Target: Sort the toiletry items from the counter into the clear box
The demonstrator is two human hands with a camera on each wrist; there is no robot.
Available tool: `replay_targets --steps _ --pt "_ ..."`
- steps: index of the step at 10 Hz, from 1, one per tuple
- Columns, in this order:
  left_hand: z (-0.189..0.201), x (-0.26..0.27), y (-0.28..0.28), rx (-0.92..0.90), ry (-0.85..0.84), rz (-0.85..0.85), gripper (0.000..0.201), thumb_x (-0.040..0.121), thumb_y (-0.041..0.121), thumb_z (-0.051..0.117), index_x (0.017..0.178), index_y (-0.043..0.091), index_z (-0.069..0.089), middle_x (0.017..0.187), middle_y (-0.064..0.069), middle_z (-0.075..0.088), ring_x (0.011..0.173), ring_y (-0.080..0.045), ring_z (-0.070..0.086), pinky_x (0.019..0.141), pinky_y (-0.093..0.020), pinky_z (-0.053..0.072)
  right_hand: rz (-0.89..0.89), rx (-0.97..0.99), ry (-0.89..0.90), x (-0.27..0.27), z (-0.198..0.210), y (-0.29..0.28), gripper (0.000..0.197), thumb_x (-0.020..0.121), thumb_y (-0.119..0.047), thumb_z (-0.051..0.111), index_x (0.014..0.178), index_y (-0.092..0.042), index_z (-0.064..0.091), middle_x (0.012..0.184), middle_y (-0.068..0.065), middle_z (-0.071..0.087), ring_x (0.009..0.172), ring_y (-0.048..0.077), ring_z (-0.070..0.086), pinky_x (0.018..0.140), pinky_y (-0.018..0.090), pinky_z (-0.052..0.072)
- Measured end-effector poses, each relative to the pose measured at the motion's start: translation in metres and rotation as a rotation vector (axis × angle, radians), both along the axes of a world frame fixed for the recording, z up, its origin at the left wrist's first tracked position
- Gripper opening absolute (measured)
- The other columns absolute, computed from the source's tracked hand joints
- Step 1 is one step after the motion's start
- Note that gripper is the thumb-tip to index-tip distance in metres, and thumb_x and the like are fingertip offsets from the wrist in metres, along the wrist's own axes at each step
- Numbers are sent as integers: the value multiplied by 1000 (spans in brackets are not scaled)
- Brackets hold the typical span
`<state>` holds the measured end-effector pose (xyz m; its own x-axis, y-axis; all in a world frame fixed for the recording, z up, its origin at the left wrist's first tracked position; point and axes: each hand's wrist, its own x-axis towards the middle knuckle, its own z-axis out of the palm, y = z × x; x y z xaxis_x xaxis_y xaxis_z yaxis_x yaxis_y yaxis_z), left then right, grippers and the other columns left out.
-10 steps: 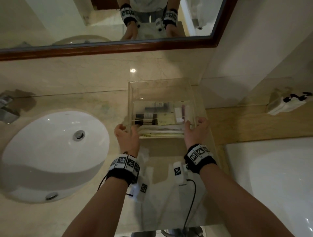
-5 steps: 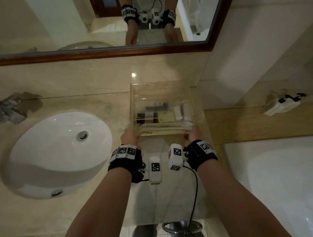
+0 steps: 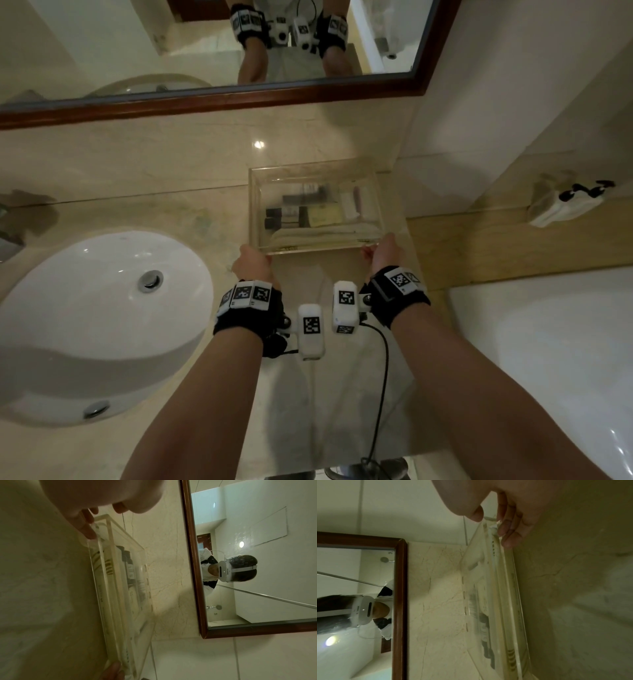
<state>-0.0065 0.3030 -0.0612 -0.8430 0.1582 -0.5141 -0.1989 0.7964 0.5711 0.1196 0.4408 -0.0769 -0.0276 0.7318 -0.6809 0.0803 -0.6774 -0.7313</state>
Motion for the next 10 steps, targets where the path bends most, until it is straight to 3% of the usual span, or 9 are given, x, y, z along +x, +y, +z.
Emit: replay_targets --steps 1,2,3,4,6,7,8,9,10 --pt "-1 -6 6 117 -12 125 41 101 16 34 133 -8 40 137 -28 47 96 -27 59 96 -34 44 -17 6 5 -4 0 5 32 94 -25 33 76 -8 54 63 5 55 55 17 52 52 27 41" --pt "-2 -8 5 -71 -35 29 46 92 11 55 131 -5 37 133 -28 48 117 -34 51 102 -41 43 2 2 -32 -5 -4 7 37 92 -29 35 71 -8 57 67 5 59 59 19 55 59 30 44" --pt "-3 -11 3 -166 -1 -83 43 91 10 56 126 -5 38 129 -28 51 121 -40 49 103 -46 42 25 -3 -74 -5 -10 8 42 90 -32 34 64 -11 58 73 7 63 63 21 56 69 34 45" --pt "-5 -13 4 -187 18 -117 39 92 10 54 125 -4 39 128 -27 52 120 -40 50 103 -46 42 44 -1 -106 -4 -14 11 44 90 -33 33 74 -6 63 82 8 66 67 22 58 66 31 45" --pt "-1 -12 2 -148 42 -154 38 94 17 54 122 -5 41 125 -26 55 116 -39 53 95 -43 44 72 56 -97 5 -8 10 35 91 -20 33 82 -5 64 77 7 63 57 18 49 49 26 31" --pt "5 -13 1 -137 62 -184 36 94 17 54 121 -5 43 123 -26 56 113 -39 54 90 -41 46 56 32 -79 3 -5 3 39 87 -23 36 63 -8 62 76 7 66 67 25 56 61 29 40" --pt "12 -9 -5 -148 80 -221 35 94 16 53 120 -5 43 122 -26 57 112 -39 55 89 -41 46 83 46 -30 4 -1 1 37 89 -21 36 62 -10 60 72 8 64 63 21 56 64 31 42" --pt "27 -4 -13 -186 117 -293 37 92 13 57 120 -6 43 119 -24 57 111 -37 57 87 -38 45 239 109 -62 9 7 4 29 94 -18 36 75 -10 56 75 10 56 61 16 50 62 29 45" --pt "48 -1 -24 -213 159 -354 32 92 5 54 120 -7 44 124 -24 56 113 -36 55 90 -37 45 279 139 -133 10 12 12 36 92 -27 39 109 0 56 96 15 53 82 21 49 75 38 48"
